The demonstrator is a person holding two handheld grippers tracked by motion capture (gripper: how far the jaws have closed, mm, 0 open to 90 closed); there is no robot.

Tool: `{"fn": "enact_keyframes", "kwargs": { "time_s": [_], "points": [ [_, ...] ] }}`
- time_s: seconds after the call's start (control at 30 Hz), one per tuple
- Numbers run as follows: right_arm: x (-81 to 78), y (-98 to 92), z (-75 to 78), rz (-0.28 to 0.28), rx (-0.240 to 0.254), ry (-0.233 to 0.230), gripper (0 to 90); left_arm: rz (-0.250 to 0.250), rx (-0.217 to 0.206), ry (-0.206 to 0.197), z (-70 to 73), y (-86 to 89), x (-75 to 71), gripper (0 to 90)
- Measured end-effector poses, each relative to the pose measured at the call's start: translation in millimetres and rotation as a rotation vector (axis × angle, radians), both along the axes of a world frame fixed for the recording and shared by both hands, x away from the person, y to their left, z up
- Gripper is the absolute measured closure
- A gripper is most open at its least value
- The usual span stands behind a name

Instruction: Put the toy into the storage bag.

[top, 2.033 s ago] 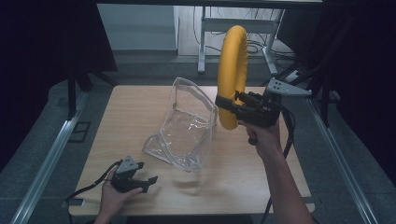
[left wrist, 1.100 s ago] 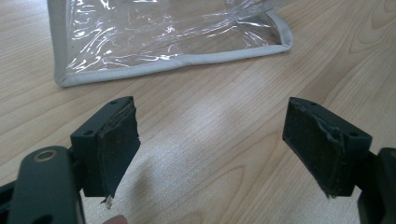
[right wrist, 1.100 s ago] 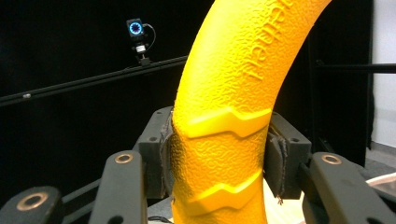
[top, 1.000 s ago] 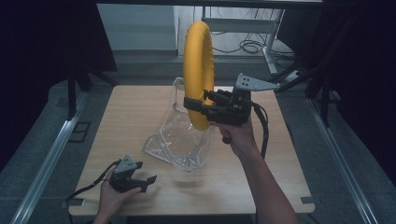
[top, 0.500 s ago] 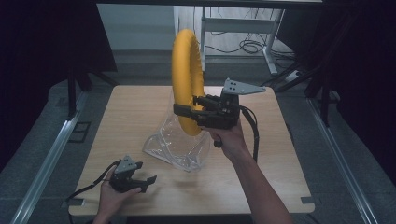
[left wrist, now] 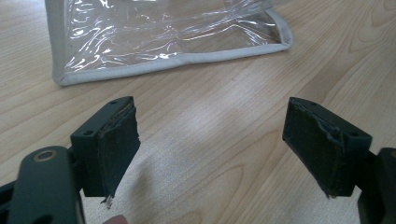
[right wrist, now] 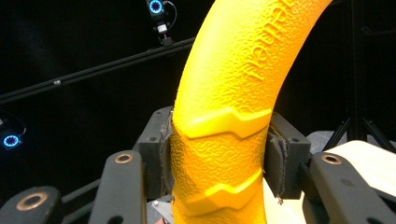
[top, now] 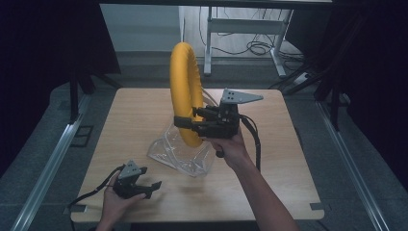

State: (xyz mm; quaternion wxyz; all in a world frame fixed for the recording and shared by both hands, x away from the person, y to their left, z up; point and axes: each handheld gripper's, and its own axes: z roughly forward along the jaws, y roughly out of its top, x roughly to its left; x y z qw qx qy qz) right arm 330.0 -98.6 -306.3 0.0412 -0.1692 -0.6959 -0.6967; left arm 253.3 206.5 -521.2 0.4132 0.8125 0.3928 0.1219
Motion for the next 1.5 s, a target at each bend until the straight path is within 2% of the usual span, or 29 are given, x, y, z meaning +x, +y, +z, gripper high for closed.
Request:
{"fn": "enact_keyframes", "kwargs": {
  "time_s": [0.3, 0.47, 0.73, 1.07, 1.4, 1.5],
  "points": [
    [8.9, 5.0, -23.1, 0.011, -0.019, 0.057, 50.3, -0.005, 0.005, -0.001, -0.5, 0.0, 0.5, 18.2],
    [12.0, 5.2, -30.9, 0.008, -0.022, 0.065, 50.3, -0.005, 0.004, -0.001, -0.4, -0.1, 0.3, 18.2],
    [21.3, 6.9, -52.3, 0.014, -0.047, 0.125, 50.2, -0.008, 0.009, -0.003, -1.1, -0.3, 0.8, 18.2],
    [23.6, 6.3, -68.5, 0.020, -0.076, 0.145, 49.8, -0.009, 0.006, -0.002, -1.6, -0.9, 0.7, 18.2],
    [21.8, 6.7, -80.2, 0.016, -0.153, 0.136, 48.9, -0.008, 0.007, -0.002, -1.9, -1.0, 0.7, 18.2],
    [23.1, 6.5, -85.5, 0.002, -0.190, 0.154, 47.0, -0.010, 0.008, 0.000, -2.5, -1.4, 0.8, 18.2]
  ]
}}
